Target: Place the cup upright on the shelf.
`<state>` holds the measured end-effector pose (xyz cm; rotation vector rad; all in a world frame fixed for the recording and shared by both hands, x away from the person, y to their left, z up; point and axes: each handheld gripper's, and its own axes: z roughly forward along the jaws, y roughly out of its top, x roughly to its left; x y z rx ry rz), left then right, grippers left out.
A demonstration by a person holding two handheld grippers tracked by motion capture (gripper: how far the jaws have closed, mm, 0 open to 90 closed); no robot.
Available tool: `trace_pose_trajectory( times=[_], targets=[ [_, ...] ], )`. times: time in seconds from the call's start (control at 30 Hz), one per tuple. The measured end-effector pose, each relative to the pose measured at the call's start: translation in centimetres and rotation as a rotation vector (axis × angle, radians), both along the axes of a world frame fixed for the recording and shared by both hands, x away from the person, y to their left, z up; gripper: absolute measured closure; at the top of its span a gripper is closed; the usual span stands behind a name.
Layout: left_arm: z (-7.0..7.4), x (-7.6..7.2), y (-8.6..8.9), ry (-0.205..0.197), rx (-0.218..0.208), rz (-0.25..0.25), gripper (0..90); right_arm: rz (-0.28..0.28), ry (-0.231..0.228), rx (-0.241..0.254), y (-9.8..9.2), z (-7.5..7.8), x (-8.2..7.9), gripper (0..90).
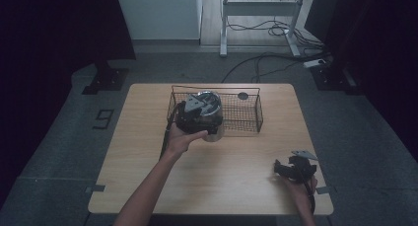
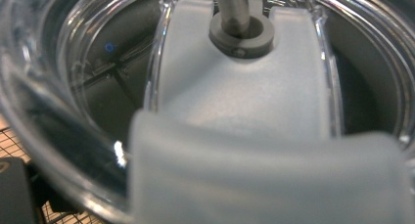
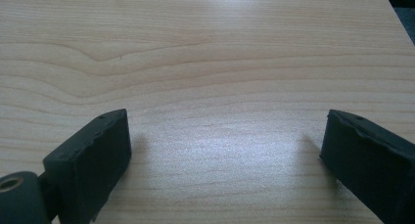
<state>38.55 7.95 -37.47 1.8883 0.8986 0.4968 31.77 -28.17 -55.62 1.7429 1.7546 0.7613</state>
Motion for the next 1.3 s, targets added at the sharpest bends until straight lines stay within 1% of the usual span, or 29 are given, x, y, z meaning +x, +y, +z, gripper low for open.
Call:
trace_pose_trajectory(
  times=[0.33,0.4,0.47,0.57,0.73,0.97,1.17,1.3],
  targets=[
    [0.9,0.8,-0.2,-0.002,-0.001,0.003,4.0,-0.002,-0.003,0.001,0.0,0.0,0.0,4.3],
    [1.1,1.0,-0.2,0.012,-0.022,-0.002,4.0,-0.002,-0.003,0.001,0.0,0.0,0.0,4.3],
    [1.3,1.2,-0.1,0.017,-0.03,-0.007,4.0,-0.002,-0.002,0.0,0.0,0.0,0.0,4.3],
    [1.6,1.4,-0.3,0.007,-0.024,0.001,4.0,0.0,0.0,0.0,0.0,0.0,0.0,4.3],
    [1.7,2.1,-0.3,0.019,-0.029,0.008,4.0,-0.002,-0.003,0.001,0.0,0.0,0.0,4.3],
    [2.1,3.1,-0.4,0.026,-0.031,0.019,4.0,-0.002,-0.003,0.001,0.0,0.0,0.0,4.3],
    [2.4,3.9,-0.6,0.023,-0.021,0.03,4.0,-0.002,-0.003,0.001,0.0,0.0,0.0,4.3],
    [2.4,4.2,-0.9,0.022,-0.023,0.032,4.0,-0.001,-0.003,0.001,0.0,0.0,0.0,4.3]
  ],
)
